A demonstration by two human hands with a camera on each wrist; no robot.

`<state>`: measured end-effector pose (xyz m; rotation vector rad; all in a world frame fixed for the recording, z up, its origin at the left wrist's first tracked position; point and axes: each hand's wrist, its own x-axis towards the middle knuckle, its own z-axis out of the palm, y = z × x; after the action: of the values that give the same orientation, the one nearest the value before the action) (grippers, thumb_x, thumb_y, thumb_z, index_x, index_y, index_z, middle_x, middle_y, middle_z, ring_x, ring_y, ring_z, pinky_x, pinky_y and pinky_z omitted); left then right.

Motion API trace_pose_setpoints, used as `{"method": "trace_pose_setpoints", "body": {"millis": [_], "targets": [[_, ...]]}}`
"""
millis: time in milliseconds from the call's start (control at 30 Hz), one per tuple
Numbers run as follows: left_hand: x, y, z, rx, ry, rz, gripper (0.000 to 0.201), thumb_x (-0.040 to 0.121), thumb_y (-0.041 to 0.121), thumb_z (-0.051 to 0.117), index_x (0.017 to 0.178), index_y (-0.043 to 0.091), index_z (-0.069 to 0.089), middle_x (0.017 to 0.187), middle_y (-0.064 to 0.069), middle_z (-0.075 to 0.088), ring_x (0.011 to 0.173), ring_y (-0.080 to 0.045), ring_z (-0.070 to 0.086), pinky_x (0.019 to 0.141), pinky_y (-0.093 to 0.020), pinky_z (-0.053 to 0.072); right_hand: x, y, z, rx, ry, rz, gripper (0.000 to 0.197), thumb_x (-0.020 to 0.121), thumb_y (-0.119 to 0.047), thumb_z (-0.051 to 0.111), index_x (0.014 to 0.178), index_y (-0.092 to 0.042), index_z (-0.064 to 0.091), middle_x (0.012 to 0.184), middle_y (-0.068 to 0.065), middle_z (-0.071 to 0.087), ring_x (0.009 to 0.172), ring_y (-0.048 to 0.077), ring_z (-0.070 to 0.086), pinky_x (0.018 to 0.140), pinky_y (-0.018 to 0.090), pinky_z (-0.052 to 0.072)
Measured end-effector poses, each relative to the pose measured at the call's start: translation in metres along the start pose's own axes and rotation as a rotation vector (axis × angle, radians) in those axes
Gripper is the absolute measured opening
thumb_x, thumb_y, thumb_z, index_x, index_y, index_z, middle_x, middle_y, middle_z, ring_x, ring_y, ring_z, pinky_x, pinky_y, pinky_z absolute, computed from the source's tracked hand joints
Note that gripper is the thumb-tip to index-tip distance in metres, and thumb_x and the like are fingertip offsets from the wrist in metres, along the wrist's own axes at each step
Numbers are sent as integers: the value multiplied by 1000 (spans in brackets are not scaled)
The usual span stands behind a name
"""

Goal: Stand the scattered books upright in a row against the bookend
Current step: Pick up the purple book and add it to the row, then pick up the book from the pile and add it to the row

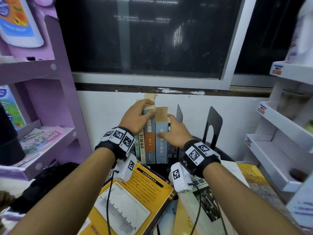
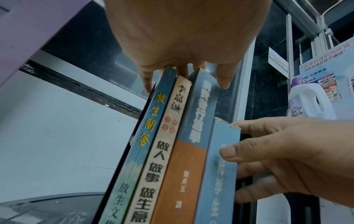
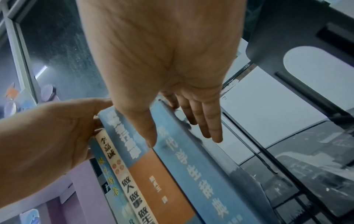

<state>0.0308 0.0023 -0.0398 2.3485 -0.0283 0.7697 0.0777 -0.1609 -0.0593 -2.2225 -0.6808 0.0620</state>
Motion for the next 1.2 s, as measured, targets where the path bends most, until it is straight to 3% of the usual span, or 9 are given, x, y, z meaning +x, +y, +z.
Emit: {"method": "trace_pose_setpoints", "body": {"millis": [267, 467, 500, 633, 733, 833, 1033, 1100, 1200], "targets": [[-19, 18, -7, 105, 116, 87, 27, 93, 36, 55, 113, 19, 61, 116, 1, 64, 110, -17, 53, 94, -33, 39, -27, -6, -28, -74, -71, 18, 70, 87, -31, 70, 145, -20, 34, 140, 11, 52, 123, 24, 54, 92, 28, 45], [-40, 56, 2, 68, 111, 130, 21, 91, 24, 56, 111, 19, 62, 114, 3, 62, 106, -13, 51, 85, -26, 35, -56, 0, -66, -142, -141, 43, 58, 87, -40, 68, 137, -21, 47, 132, 5, 59, 111, 19, 58, 78, 22, 42], [-44, 62, 6, 49, 85, 126, 21, 91, 23, 56, 111, 19, 61, 115, 4, 61, 108, -12, 50, 86, -25, 34, -61, 2, -73, -157, -154, 55, 55, 86, -41, 68, 135, -22, 50, 131, 3, 60, 108, 18, 58, 78, 23, 44], [-56, 85, 24, -45, -131, 68, 25, 93, 25, 56, 117, 18, 58, 121, 3, 60, 112, -12, 53, 92, -26, 39, -82, 16, -98, -240, -212, 107, 54, 86, -47, 66, 132, -23, 51, 131, 2, 59, 113, 18, 58, 99, 32, 45], [-64, 102, 41, -92, -375, -36, 34, 94, 29, 56, 125, 18, 53, 123, 0, 58, 113, -18, 54, 94, -30, 42, -98, 26, -115, -297, -250, 155, 58, 87, -49, 64, 135, -22, 49, 134, 3, 56, 111, 17, 55, 93, 28, 43], [-70, 113, 61, -84, -512, -119, 41, 94, 35, 57, 130, 18, 50, 128, -2, 59, 113, -18, 54, 94, -28, 40, -115, 37, -131, -351, -285, 215, 58, 89, -49, 62, 137, -21, 46, 137, 2, 51, 113, 18, 52, 87, 29, 43], [-74, 127, 93, 72, -742, -176, 58, 93, 50, 49, 142, 20, 39, 144, -4, 46, 126, -23, 47, 104, -32, 36, -142, 64, -160, -420, -301, 311, 61, 91, -50, 57, 142, -21, 41, 150, 1, 38, 132, 21, 41, 99, 32, 40], [-73, 131, 104, 140, -813, -210, 60, 94, 52, 47, 143, 18, 37, 146, -4, 41, 127, -25, 45, 102, -32, 36, -149, 75, -167, -430, -299, 352, 64, 90, -52, 57, 143, -21, 39, 152, 1, 36, 134, 21, 39, 101, 32, 39], [-72, 141, 116, 134, -904, -294, 48, 95, 49, 47, 124, 11, 43, 124, -9, 43, 105, -25, 50, 85, -33, 44, -157, 90, -173, -411, -296, 420, 68, 89, -54, 58, 145, -22, 36, 153, 3, 34, 135, 22, 38, 104, 31, 35]]}}
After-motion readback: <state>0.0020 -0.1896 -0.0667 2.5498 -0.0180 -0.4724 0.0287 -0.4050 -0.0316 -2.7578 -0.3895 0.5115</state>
